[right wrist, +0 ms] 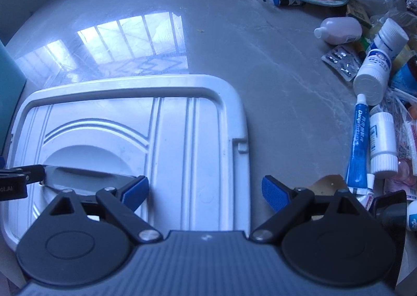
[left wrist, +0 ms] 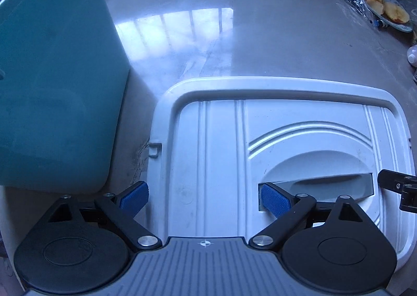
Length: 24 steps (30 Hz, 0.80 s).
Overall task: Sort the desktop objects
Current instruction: 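Move both tools down to the edge of the white lid, then close both grippers on the white lid's edge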
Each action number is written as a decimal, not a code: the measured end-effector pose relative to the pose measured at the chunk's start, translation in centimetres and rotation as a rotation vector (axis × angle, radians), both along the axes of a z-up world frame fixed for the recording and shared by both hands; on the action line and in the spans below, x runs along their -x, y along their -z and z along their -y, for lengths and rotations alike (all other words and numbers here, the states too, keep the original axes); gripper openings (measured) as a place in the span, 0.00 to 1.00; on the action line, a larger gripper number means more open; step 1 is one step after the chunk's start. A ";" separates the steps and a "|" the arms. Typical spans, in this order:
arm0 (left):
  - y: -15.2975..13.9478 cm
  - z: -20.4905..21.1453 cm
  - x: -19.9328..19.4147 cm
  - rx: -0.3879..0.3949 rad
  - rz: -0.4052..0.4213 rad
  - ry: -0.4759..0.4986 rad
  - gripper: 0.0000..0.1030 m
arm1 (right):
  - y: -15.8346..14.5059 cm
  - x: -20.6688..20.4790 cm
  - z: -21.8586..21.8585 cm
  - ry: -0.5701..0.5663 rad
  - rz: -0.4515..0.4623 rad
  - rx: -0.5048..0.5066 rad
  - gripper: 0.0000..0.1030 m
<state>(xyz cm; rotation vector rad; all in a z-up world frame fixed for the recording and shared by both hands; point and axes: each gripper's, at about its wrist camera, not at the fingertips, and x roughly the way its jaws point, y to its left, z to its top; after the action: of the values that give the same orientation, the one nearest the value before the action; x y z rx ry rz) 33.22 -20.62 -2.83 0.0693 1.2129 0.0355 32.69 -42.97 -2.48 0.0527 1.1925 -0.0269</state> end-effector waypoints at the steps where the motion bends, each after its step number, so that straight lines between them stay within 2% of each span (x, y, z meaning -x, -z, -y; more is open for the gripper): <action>1: 0.1 -0.2 -0.2 0.009 -0.010 -0.007 0.98 | 0.0 -0.3 0.0 0.002 -0.013 -0.004 0.93; 6: 0.8 -1.5 -1.1 0.072 -0.055 -0.026 1.00 | 0.4 -1.0 -0.2 -0.002 -0.078 -0.052 0.95; 9: 1.2 -1.9 -1.6 0.096 -0.064 -0.048 1.00 | 0.5 -0.9 -0.4 -0.006 -0.061 -0.061 0.96; 15: 1.5 -1.8 -0.9 0.098 -0.041 -0.046 1.00 | 0.5 -0.6 -0.4 -0.013 -0.059 -0.063 0.96; 24: 1.9 -2.0 1.1 0.102 -0.053 -0.039 1.00 | 0.6 1.7 -0.5 -0.008 -0.063 -0.064 0.96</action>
<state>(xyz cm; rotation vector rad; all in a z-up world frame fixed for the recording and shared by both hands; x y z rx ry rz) 32.16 -18.64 -4.71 -0.0425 1.2676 0.0062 31.04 -42.50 -3.10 0.1034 1.2569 0.0169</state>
